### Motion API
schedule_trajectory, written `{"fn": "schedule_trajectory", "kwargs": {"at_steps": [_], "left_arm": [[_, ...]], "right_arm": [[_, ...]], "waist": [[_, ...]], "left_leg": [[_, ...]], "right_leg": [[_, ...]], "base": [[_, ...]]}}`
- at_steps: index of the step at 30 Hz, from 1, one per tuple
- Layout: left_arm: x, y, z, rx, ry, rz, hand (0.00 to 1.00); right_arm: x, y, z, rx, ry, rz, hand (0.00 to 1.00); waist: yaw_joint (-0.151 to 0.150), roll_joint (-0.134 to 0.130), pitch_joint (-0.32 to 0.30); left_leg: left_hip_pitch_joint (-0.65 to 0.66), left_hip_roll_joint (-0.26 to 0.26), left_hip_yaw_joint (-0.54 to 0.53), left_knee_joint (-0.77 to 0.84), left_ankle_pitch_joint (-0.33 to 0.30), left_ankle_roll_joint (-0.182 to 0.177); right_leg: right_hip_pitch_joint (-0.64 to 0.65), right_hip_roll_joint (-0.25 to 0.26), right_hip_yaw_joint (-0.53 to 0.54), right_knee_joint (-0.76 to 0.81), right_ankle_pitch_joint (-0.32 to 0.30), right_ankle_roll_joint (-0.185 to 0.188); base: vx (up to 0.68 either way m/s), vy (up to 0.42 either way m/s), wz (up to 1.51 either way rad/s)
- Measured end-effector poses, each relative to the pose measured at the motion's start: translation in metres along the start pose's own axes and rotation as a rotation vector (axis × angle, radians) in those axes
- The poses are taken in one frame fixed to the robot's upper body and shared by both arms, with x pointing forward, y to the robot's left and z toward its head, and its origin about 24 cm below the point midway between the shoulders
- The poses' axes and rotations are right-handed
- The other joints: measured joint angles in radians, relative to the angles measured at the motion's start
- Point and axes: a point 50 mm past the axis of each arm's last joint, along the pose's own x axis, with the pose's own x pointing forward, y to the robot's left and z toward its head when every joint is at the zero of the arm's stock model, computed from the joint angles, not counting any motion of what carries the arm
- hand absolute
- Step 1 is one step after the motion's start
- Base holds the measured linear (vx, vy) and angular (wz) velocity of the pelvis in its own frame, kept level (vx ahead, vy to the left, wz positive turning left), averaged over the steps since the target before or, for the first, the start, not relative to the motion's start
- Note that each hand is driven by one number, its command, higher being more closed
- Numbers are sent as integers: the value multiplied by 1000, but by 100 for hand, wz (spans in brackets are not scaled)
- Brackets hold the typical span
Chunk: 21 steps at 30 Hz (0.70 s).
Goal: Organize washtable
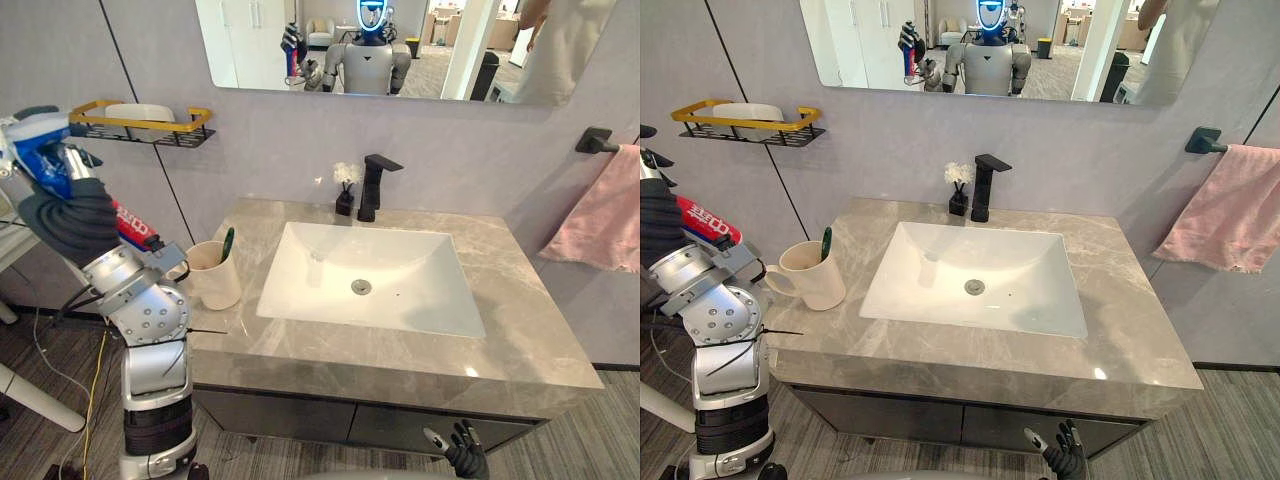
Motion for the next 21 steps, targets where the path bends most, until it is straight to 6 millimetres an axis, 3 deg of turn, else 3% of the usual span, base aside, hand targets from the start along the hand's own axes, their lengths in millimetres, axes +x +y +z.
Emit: {"fn": "schedule_trajectory", "kwargs": {"at_steps": [10,14,21], "left_arm": [[2,-5,-29,-16,134,-59,100],[3,-8,-35,-30,163,-84,100],[7,-21,-38,-34,158,-152,100]], "right_arm": [[-1,-3,1,-17,-3,6,0],[-1,-3,1,-17,-2,19,0],[-2,-5,-1,-40,6,28,0]], "waist": [[-10,-5,-3],[-26,-5,-2],[-26,-9,-1]], "left_leg": [[-17,15,26,0,-7,-9],[-20,20,36,0,-10,-14],[-34,38,64,0,-18,-25]], "right_leg": [[-26,18,25,-6,12,-5],[-33,25,35,-7,12,-7],[-55,35,62,-22,21,-15]], "base": [[5,-7,-8],[6,-13,-9],[13,-2,-12]]}}
